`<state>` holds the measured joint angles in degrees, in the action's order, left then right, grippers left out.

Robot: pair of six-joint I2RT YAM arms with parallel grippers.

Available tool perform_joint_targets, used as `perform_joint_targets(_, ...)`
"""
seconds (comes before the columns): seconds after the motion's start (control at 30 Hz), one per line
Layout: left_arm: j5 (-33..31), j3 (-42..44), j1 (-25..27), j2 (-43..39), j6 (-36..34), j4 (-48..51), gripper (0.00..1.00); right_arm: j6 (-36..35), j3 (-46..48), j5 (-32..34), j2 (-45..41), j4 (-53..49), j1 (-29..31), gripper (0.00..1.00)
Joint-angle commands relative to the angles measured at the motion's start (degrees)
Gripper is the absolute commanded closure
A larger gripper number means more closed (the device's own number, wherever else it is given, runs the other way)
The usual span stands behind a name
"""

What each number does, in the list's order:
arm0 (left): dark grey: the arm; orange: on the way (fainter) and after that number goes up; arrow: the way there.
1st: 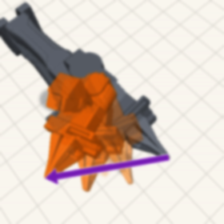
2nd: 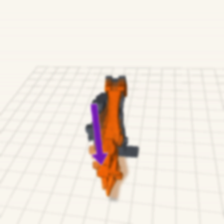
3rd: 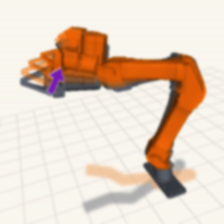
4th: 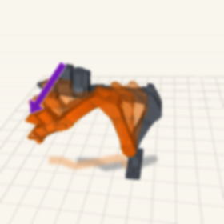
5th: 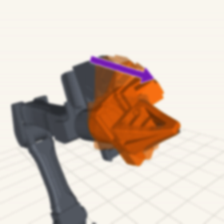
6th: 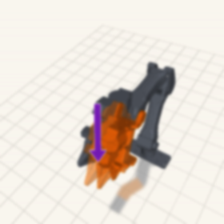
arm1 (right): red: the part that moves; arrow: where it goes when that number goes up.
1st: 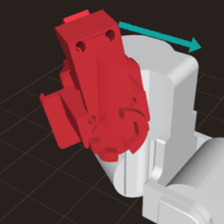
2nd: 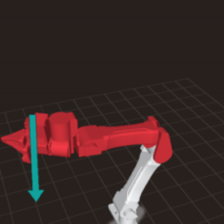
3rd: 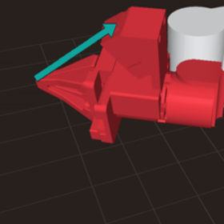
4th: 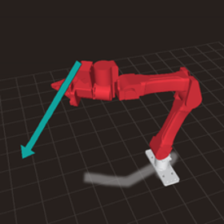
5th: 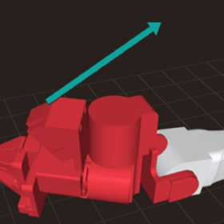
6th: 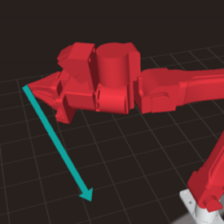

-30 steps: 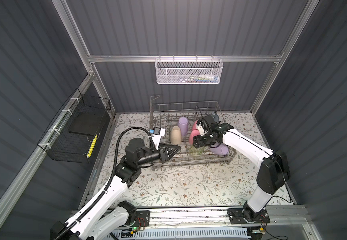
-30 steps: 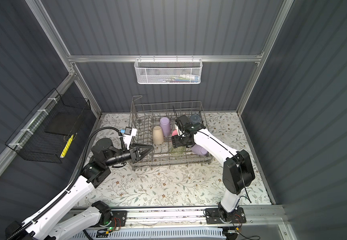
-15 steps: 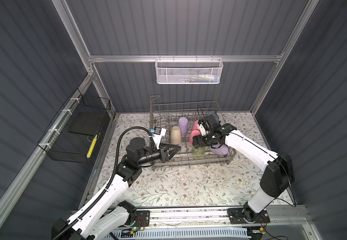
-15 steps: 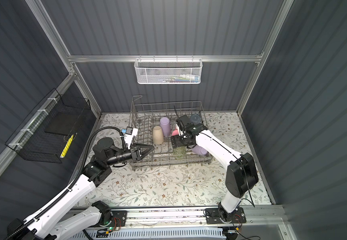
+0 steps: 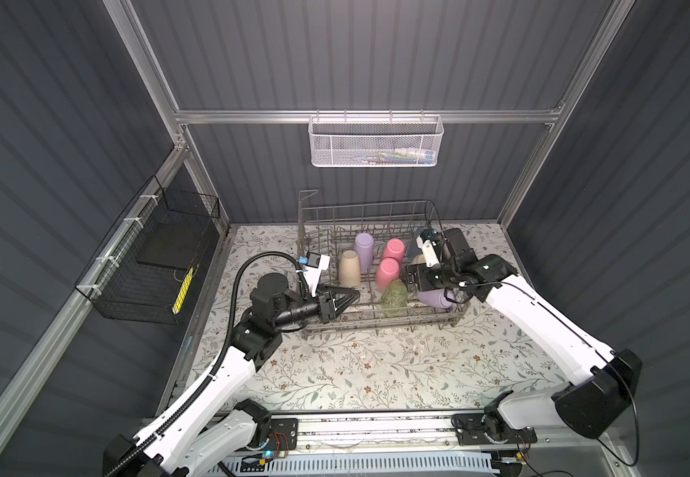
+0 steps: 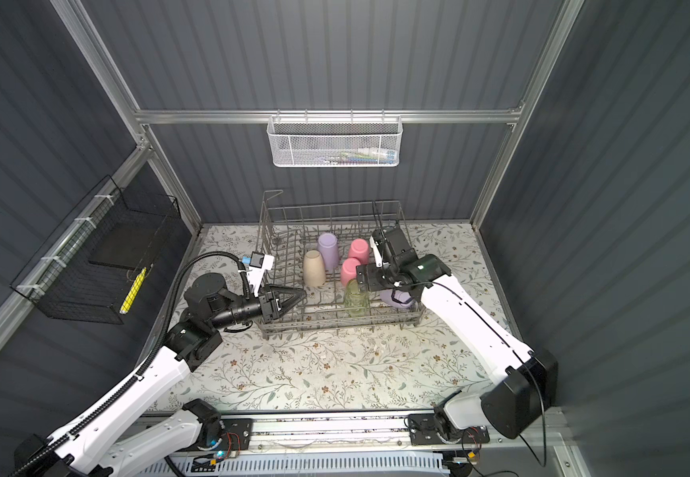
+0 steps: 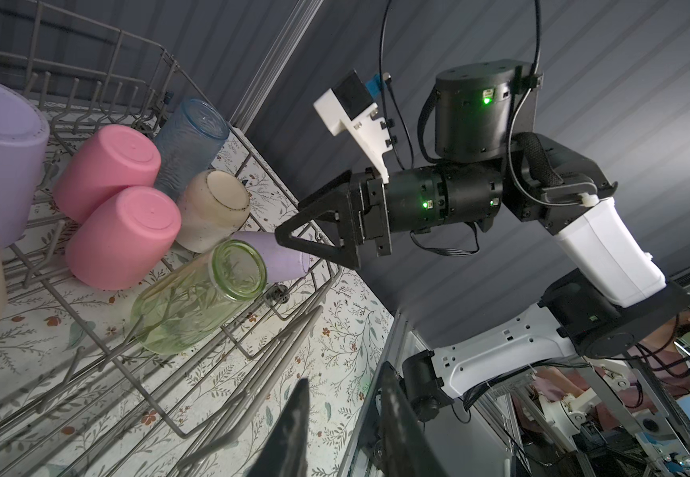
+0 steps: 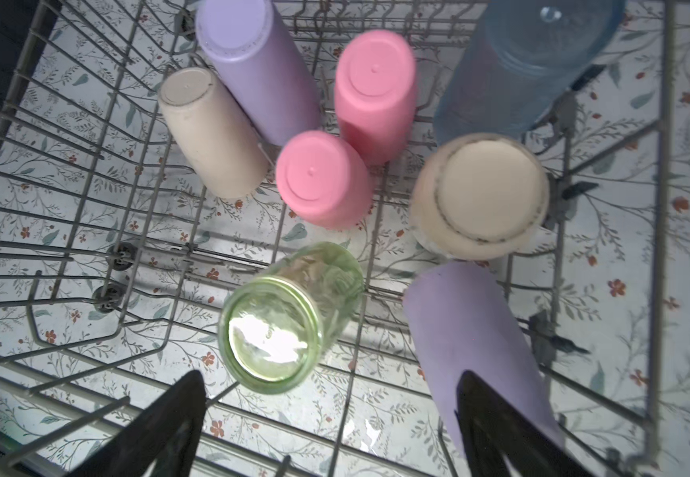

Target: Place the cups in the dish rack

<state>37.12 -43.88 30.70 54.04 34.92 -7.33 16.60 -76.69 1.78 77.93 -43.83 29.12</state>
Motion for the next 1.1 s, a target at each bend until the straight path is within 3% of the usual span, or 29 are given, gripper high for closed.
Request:
perform_joint_targets(0.0,1.28,0.9,-0.37,0.53,-0.2,-1.87,0.7,0.79,2.84,1.08,-3.61,-2.3,-2.59,0.05)
perform_joint_targets(0.2,1.88,0.97,-0.38,1.81,0.33,-3.19,0.7,1.87,7.72,-3.58,-8.65,-1.55,-6.52,0.05)
perform_joint_targets(0.57,1.88,1.1,-0.38,1.71,0.68,-3.04,0.7,2.48,13.97,-5.41,-13.07,-1.43,-10.69,0.05)
perform_joint_targets(1.07,1.98,1.61,-0.38,1.69,0.97,-3.39,0.7,1.53,16.31,-7.93,-8.32,2.5,-13.47,0.05)
